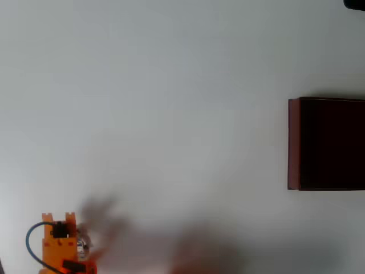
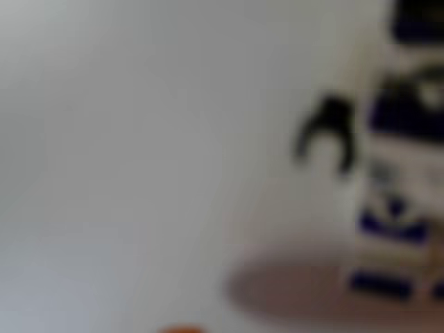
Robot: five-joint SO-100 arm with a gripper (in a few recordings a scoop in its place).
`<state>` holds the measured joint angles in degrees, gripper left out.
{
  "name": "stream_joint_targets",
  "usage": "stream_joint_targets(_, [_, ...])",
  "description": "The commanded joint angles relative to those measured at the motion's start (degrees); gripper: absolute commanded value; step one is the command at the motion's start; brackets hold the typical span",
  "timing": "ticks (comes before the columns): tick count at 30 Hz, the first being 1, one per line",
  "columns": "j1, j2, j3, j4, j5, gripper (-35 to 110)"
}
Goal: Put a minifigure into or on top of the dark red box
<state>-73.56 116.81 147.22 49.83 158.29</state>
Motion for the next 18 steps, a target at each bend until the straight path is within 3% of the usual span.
stream_joint_targets(1, [1.23,-0.18,0.26,-1.58,-1.32,20])
stream_joint_targets(18, [7.12,3.6,6.77,-5.36,-9.93,21])
